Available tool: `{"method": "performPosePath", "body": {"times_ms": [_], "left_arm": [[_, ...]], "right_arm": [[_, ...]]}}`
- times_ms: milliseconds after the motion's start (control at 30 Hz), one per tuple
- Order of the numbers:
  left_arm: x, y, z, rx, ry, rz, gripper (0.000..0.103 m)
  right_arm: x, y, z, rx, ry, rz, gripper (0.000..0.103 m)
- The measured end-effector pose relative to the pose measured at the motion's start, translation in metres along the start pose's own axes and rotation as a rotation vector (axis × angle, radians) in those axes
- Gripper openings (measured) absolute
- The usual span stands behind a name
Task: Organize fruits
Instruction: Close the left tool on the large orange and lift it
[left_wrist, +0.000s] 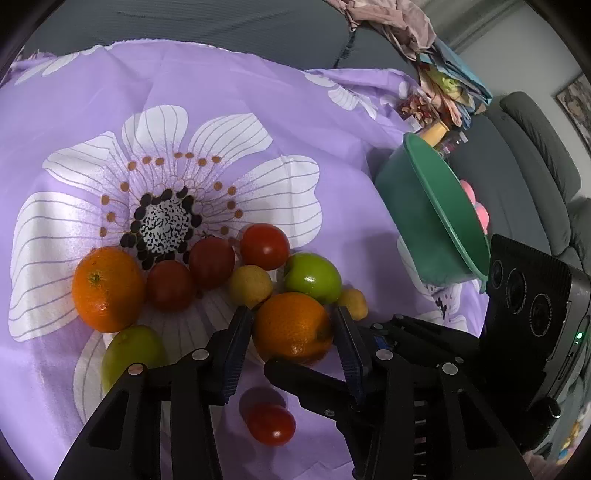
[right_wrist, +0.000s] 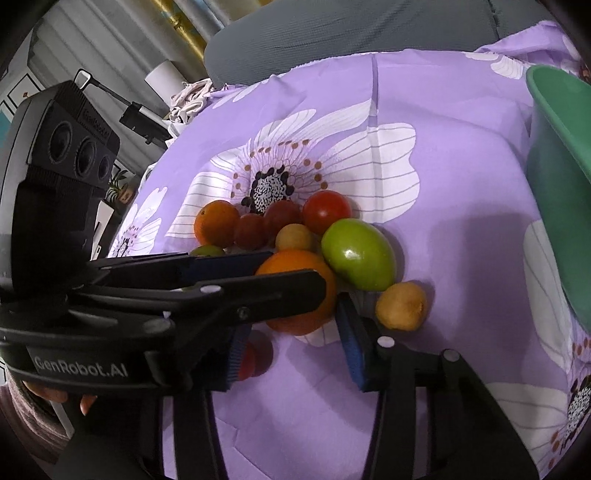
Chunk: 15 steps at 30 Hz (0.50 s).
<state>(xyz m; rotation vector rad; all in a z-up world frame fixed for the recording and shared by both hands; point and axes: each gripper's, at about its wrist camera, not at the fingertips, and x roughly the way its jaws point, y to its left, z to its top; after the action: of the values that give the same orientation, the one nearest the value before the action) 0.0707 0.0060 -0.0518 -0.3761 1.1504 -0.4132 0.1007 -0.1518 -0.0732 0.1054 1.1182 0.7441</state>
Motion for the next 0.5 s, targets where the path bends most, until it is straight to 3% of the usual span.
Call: {"method": "performPosePath", "body": {"times_ms": [500], "left_arm": [[-0.027,-0.030,-0.002,0.050,-0.054,-0.025,0.045]], "right_arm": [[-0.029,0.014,-0.008,-0.049,-0.089,-0.032,0.045]]}}
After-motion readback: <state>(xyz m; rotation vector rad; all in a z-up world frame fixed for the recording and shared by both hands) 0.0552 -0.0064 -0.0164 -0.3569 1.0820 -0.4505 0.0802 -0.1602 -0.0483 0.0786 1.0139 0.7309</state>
